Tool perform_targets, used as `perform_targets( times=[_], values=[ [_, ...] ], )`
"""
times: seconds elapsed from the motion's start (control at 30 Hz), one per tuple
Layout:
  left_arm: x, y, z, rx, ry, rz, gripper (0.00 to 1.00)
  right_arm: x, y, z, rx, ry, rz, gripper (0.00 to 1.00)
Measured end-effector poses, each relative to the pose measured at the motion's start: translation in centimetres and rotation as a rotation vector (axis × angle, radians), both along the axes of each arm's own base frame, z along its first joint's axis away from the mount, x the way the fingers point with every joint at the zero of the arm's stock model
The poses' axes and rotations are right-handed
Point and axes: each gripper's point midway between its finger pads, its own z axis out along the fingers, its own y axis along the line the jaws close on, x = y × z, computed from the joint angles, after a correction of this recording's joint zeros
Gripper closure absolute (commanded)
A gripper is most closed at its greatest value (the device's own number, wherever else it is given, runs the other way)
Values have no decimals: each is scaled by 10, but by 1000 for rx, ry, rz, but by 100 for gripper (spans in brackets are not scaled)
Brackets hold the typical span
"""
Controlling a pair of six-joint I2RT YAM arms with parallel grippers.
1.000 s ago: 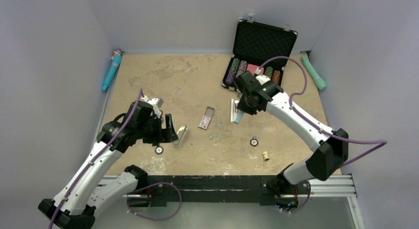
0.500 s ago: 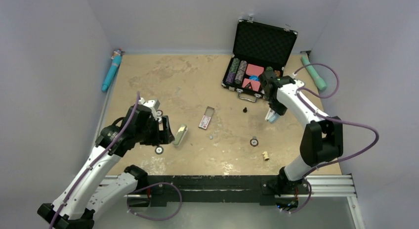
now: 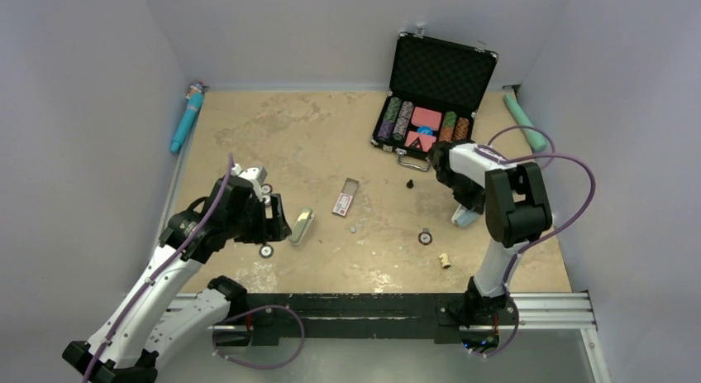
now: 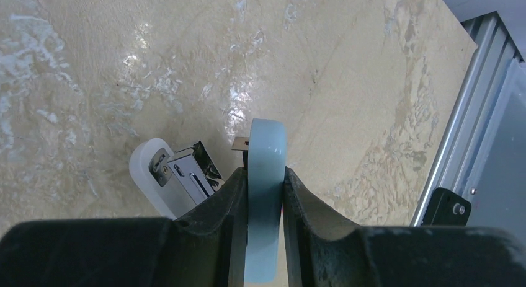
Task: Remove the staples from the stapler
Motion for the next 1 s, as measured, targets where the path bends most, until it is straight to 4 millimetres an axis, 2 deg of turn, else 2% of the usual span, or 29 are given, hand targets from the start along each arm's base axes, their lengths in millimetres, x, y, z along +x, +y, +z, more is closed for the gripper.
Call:
perform_targets(
  times=[0.33,0.4,0.5,0.63,0.7,0.8,0.9,1.0],
  values=[
    [1,1,0,4,-6,6,20,2,-10,-8,-83,53,11,100],
    [1,2,0,6,-7,7,20,3,-10,-7,-84,56,14,93],
    [1,2,0,9,-9,10,20,4,-7,-5,-64,54,29,78],
    [2,3,0,12,-10,13,20,15,1,9,2,16,67,57],
    [3,3,0,11,-12,13,20,28,9,23,51,-28,98,40],
    [4,2,1,10,-17,15,21,51,25,45,135,-107,167,7],
    [4,3,1,10,-18,16,21,65,39,58,196,-136,235,2],
    [4,3,1,11,-20,16,21,69,50,54,241,-113,286,2]
  ],
)
